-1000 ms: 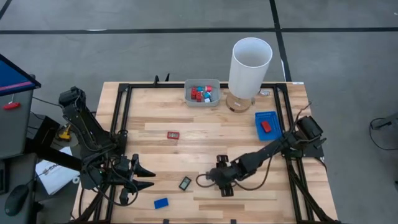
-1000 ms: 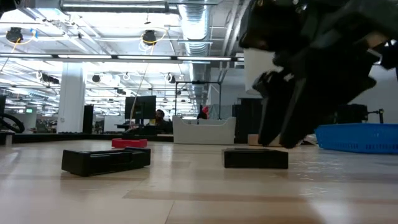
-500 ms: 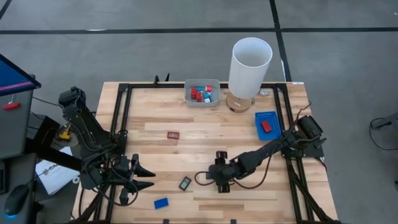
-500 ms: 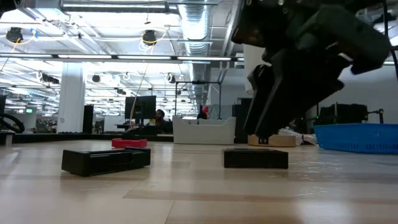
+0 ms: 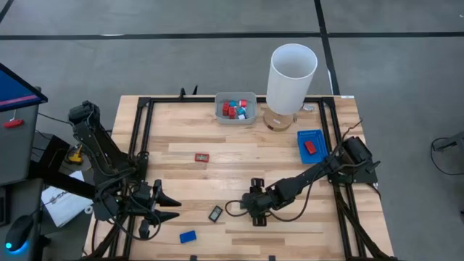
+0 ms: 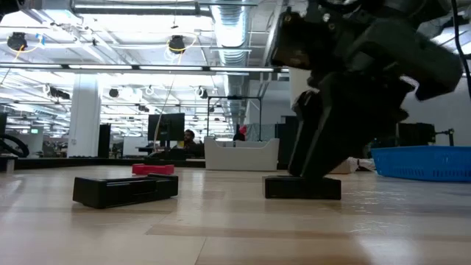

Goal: Pick & Place Office items
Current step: Put the top black digital clock into the blue basket

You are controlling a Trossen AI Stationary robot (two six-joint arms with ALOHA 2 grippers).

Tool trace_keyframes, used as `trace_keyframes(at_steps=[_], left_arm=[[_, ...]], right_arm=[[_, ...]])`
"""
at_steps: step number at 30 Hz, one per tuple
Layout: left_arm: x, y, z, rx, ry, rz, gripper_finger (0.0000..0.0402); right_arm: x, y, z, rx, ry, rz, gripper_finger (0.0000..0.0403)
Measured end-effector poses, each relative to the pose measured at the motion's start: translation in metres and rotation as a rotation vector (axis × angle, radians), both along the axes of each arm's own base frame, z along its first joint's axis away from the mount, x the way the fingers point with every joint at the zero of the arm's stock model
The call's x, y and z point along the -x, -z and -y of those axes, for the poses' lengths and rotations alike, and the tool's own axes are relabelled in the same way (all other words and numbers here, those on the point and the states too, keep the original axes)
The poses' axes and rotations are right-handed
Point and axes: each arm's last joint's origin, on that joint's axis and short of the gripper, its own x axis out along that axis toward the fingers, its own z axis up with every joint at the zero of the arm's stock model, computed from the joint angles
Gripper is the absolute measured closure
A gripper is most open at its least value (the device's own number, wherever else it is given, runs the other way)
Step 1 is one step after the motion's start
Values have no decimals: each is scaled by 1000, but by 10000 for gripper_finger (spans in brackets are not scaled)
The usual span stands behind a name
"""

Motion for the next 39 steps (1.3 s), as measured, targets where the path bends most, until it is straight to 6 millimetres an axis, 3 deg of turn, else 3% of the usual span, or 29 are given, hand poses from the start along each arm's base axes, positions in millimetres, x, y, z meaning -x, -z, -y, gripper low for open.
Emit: trace_keyframes(at_steps=[12, 20, 24, 28, 32, 39], left_arm=[[0, 0, 0, 5, 4, 0, 238], [0, 0, 0, 5, 4, 0, 238], [0, 0, 0, 6, 4, 1, 238], [0, 0, 0, 6, 4, 1, 238], [0, 0, 0, 4, 6, 0, 238], [0, 0, 0, 1, 7, -1, 238]], right_arm=[[-1, 14, -2, 6, -8, -35, 169], [1, 13, -2, 3, -5, -52, 260], [3, 11, -3, 0, -6, -58, 261], [6, 3, 3, 38, 46, -68, 261], [4, -23, 16, 140, 146, -21, 245], [26, -57, 58, 275, 459, -81, 257]])
